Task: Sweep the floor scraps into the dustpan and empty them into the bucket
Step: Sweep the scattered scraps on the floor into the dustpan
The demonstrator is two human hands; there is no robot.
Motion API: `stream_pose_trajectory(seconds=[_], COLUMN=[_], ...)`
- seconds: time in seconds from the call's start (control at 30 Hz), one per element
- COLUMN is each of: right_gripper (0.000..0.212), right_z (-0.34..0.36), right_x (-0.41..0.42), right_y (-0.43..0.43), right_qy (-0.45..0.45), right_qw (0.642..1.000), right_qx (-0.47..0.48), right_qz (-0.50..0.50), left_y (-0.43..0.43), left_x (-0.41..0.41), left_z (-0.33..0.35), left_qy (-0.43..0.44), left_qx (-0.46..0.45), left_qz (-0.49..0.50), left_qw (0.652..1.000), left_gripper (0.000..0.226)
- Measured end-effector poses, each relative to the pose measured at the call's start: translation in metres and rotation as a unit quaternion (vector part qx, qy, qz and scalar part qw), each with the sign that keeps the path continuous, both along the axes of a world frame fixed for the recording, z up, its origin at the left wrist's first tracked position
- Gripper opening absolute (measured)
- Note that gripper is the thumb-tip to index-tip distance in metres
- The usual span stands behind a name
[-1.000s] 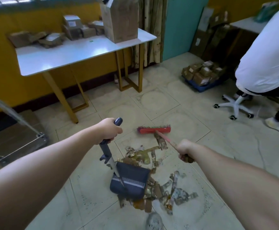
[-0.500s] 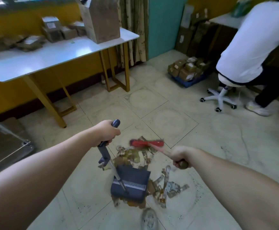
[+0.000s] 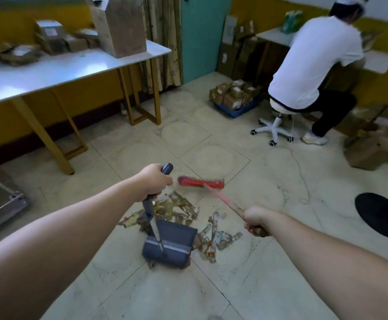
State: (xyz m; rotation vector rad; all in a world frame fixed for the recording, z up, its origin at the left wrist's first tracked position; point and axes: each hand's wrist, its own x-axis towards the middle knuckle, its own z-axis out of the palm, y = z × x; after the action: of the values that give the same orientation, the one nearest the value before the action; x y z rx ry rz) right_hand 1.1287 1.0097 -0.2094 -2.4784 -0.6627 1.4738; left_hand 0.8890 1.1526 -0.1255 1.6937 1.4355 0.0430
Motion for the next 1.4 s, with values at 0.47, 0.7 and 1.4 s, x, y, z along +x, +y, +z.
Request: stream_pose_trajectory(seconds=[0.47,0.7,1.4], right_gripper=[0.016,0.023,0.015], right_z=[-0.003,0.020,0.004], right_x=[0.025,0.038,-0.065], right_y=[-0.134,-0.197,-0.291], right_qy=[0.086,0.095,0.166], right_qw=[0.996,0.995,0.969], right_qx=[-0.035,0.017,0.027], right_qz=[-0.018,-0.030,-0.182], left_y=[-0.159,-0.225,-0.324], left_x=[0.023,0.021,-0.059], left_z=[-0.013,-0.010,-0.018], left_qy=[0.029,0.041,-0.012], left_qx=[0.026,0.027,-0.034], left_qz=[0.036,0.076,0.049], left_qw=[0.999,0.996,0.998], left_gripper=[0.014,0.015,0.010])
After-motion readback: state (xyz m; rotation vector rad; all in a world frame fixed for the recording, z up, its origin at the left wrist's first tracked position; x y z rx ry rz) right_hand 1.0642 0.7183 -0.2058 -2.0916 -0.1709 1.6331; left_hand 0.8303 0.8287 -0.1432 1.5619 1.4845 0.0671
